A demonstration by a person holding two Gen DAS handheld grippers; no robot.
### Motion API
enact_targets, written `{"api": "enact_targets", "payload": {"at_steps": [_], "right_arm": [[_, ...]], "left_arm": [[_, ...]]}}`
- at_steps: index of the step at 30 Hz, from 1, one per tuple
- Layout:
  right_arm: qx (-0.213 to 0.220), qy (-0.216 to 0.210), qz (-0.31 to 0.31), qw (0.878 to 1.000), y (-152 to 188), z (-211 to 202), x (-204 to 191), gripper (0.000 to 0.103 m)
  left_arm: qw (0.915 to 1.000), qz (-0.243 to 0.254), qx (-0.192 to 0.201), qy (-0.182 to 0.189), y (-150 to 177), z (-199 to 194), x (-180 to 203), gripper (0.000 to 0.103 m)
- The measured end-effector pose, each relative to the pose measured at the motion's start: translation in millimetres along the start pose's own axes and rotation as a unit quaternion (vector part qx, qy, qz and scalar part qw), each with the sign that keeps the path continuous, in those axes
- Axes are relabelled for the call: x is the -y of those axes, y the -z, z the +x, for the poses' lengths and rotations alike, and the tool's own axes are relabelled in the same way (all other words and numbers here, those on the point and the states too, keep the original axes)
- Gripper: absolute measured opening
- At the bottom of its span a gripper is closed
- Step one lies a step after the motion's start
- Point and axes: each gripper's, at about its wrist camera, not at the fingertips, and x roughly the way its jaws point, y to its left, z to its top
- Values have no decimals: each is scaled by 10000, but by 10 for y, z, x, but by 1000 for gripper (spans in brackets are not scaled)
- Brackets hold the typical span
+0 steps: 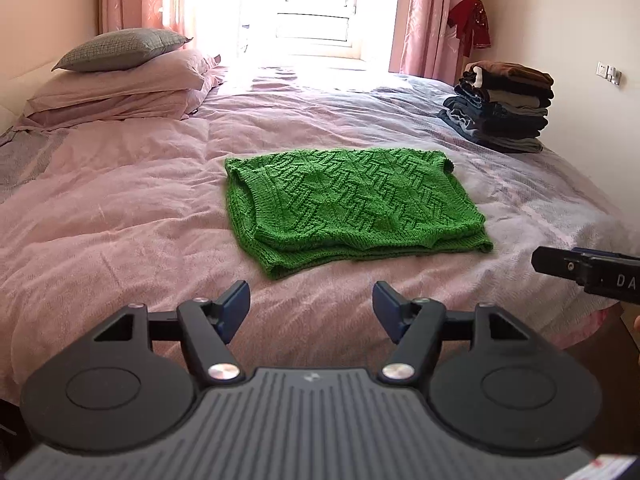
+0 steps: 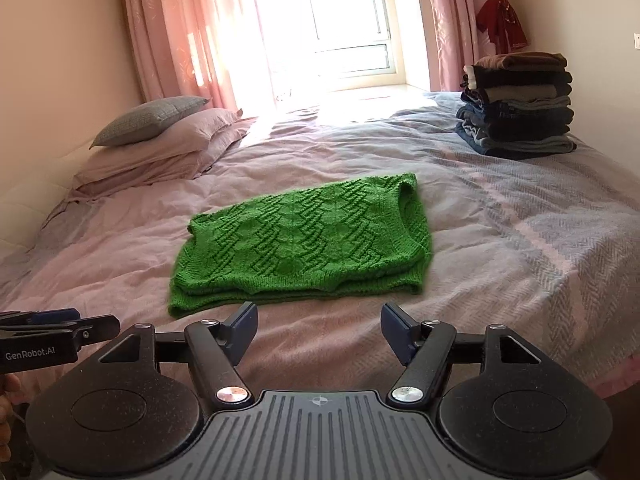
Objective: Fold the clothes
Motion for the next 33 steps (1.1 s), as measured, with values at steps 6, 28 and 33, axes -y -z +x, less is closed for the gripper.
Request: {"api": "enact_targets", "payload": {"at_steps": [6, 28, 33], "right_arm": [[13, -14, 36, 10000, 45, -78, -22, 66], [-696, -64, 155, 9974, -7, 675, 208, 66], [-915, -9, 246, 9955, 13, 900, 302, 66]], "left_arm": [[10000, 40, 72, -52, 30, -121, 2, 66], [9968, -58, -680, -410, -133, 687, -156, 67], [9952, -108, -876, -428, -129, 924, -184, 67]]}}
